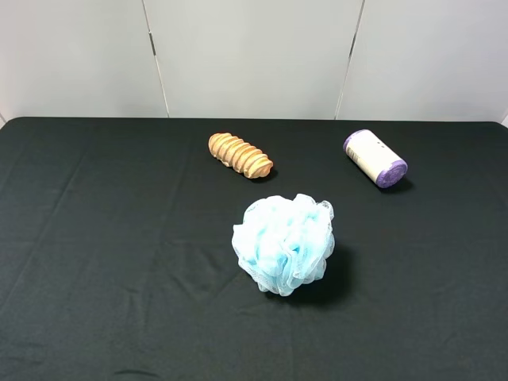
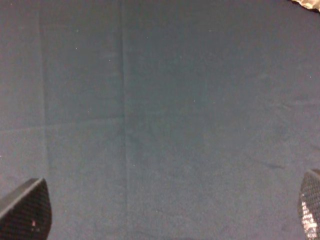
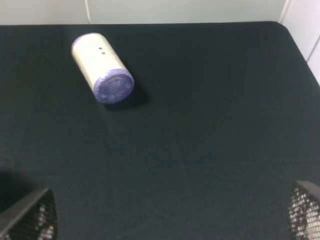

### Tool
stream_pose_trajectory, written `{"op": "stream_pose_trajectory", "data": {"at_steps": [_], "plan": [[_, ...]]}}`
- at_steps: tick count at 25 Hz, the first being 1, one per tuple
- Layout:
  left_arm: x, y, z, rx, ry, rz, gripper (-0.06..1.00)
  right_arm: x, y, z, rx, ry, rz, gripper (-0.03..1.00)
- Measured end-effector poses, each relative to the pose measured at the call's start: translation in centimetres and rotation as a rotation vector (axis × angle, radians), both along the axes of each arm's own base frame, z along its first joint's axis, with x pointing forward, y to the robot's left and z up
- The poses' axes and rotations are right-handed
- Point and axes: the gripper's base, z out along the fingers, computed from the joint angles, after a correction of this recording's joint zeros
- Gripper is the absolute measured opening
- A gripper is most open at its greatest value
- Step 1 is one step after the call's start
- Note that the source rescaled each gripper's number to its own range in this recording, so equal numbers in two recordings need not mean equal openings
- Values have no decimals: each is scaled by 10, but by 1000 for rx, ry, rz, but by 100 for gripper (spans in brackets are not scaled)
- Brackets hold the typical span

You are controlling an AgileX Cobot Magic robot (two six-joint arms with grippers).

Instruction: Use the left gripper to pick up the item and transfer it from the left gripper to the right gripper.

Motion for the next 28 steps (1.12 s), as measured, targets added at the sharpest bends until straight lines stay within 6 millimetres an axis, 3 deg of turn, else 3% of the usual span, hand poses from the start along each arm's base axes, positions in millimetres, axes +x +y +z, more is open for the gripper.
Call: {"op": "stream_pose_trajectory", "data": {"at_steps": [28], "plan": [[0,0,0,1,0,0,97,0,0,0,0,0,-6,100]]}}
